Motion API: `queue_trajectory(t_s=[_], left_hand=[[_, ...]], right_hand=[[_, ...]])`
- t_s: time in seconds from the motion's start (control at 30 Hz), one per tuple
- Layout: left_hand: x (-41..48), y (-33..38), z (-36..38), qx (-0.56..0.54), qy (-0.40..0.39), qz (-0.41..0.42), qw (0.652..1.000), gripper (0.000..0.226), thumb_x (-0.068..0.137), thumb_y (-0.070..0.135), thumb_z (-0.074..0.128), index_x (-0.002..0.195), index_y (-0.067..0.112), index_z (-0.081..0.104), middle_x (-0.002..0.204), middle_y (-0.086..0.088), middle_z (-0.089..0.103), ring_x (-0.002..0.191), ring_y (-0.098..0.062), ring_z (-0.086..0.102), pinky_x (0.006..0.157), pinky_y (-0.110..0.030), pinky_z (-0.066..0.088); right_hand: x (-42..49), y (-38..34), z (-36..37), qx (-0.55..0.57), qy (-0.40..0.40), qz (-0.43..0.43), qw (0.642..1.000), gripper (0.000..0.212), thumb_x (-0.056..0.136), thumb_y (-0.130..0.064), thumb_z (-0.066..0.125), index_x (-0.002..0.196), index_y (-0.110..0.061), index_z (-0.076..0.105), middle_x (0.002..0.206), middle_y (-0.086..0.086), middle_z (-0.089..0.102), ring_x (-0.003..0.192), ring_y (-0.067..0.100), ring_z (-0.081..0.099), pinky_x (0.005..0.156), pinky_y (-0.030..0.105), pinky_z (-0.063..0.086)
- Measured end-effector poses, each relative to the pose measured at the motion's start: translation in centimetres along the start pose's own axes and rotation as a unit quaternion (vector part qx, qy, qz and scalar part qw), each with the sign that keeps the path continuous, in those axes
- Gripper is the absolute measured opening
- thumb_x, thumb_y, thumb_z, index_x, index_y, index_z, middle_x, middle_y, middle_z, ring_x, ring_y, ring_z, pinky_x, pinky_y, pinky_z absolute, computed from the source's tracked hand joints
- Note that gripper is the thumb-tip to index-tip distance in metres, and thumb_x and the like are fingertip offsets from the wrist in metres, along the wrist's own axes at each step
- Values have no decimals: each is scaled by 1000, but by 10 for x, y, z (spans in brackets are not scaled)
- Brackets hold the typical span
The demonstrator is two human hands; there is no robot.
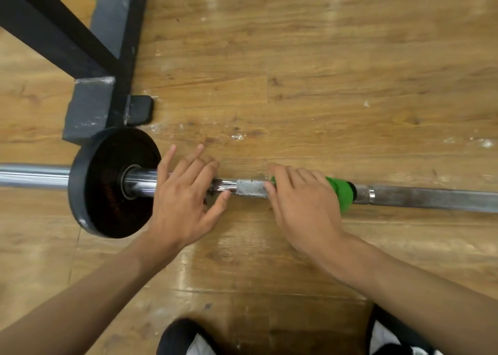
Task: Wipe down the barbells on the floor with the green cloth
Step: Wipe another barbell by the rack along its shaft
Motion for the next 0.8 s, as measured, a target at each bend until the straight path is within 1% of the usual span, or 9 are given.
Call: queue_trajectory(t_s=[0.03, 0.1, 0.17, 0.27, 0.37, 0.47, 0.6, 0.7, 0.8], left_hand=[[-4, 1, 0, 2, -6, -1, 1000, 58, 105, 52, 40, 121, 5, 70, 123, -8, 72, 141, -28, 54, 123, -62, 23], [-10, 3, -1, -7, -16, 2, 1000, 62, 105, 54, 38, 127, 5, 69, 130, -9, 70, 140, -27, 55, 121, -63, 26], [-14, 2, -4, -8, -16, 19, 1000, 66, 105, 55, 36, 131, 4, 67, 133, -11, 68, 137, -29, 57, 120, -61, 29], [-19, -4, -8, 13, -44, 38, 998, 68, 105, 55, 34, 141, 4, 62, 141, -13, 64, 145, -32, 49, 121, -61, 28], [-31, -6, -7, 16, -80, 18, 997, 74, 104, 57, 35, 157, 5, 42, 162, -16, 42, 156, -33, 29, 125, -60, 21], [-46, -2, -8, 0, -88, -9, 996, 81, 102, 58, 35, 162, 3, 29, 170, -16, 26, 160, -32, 19, 127, -59, 17], [-50, 1, -7, -7, -86, -18, 996, 82, 104, 62, 26, 160, 3, 32, 168, -16, 30, 158, -32, 26, 125, -60, 21], [-50, 3, -8, -17, -77, -20, 997, 79, 106, 62, 22, 159, 4, 33, 169, -18, 27, 157, -34, 26, 124, -61, 22], [-53, 2, -8, -17, -80, -23, 996, 78, 106, 60, 21, 159, 4, 33, 169, -17, 27, 157, -33, 26, 124, -61, 22]], right_hand=[[3, -8, 1, -17, -19, -29, 999, 44, 107, -38, 36, 120, -7, 64, 89, 7, 70, 78, 30, 66, 76, 40, 50], [-3, -8, 2, -48, -62, -71, 994, 53, 105, -46, 36, 132, -5, 57, 101, 11, 72, 93, 32, 68, 98, 45, 51], [-20, 10, -5, -68, -80, -67, 992, 51, 104, -48, 40, 133, -10, 56, 117, 14, 71, 115, 35, 65, 120, 52, 35], [-61, 54, -22, -75, -49, -18, 996, 50, 102, -45, 50, 146, -20, 55, 136, 17, 62, 128, 38, 55, 125, 55, 18], [-81, 76, -31, -58, -23, -14, 998, 49, 103, -33, 54, 149, -15, 55, 140, 17, 59, 131, 39, 54, 122, 53, 26], [-62, 60, -26, 3, 2, 2, 1000, 38, 107, -29, 46, 129, -5, 66, 115, 14, 70, 104, 36, 66, 97, 45, 41], [-23, -8, -9, 7, -13, -20, 1000, 38, 105, -34, 38, 104, -14, 70, 86, 3, 71, 77, 27, 68, 72, 35, 44], [-3, -56, 6, 6, -36, -70, 997, 39, 101, -37, 37, 104, -17, 71, 87, 0, 72, 76, 23, 69, 71, 33, 46], [-3, -53, 10, -7, -56, -119, 991, 44, 104, -41, 35, 114, -14, 69, 92, 3, 71, 78, 24, 69, 70, 35, 49]])
Point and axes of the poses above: each hand's wrist, its own x-axis towards the middle knuckle, its own z-axis out of the palm, y = z × x, the point moved 3 cm from there along x, towards the middle knuckle
